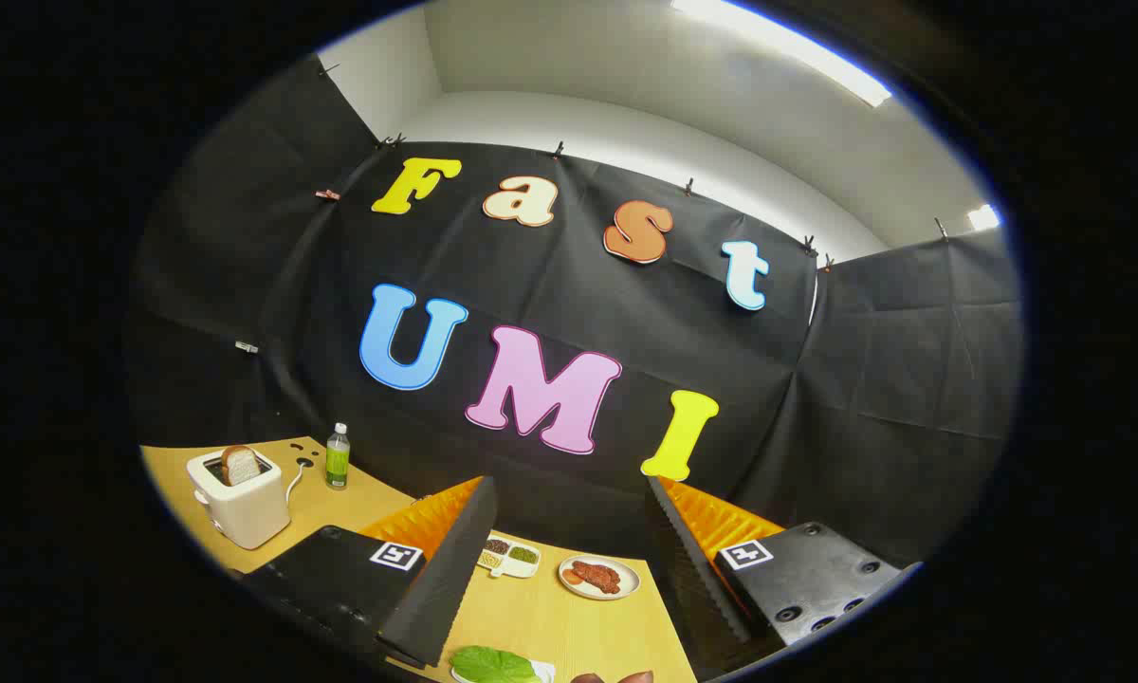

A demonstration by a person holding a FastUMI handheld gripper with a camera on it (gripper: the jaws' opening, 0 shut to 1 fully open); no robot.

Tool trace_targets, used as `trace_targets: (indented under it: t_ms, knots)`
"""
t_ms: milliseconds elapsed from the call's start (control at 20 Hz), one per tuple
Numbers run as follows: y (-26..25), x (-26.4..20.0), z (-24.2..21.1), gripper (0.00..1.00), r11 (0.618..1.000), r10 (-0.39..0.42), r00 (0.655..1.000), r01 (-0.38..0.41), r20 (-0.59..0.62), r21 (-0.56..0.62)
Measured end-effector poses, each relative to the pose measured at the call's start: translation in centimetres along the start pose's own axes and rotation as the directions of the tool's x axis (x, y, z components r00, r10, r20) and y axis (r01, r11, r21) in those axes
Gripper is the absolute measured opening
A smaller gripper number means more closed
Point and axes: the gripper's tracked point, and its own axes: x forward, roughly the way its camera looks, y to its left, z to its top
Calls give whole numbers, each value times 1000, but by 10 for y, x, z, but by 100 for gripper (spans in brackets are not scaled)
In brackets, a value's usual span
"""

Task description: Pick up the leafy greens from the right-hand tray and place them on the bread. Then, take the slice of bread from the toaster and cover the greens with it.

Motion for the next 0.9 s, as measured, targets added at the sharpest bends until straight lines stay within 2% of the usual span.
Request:
trace_targets:
  t_ms: [900]
  knots:
    - [-4, 5, -27, 97, 999, -38, 994, 41, -99, 33]
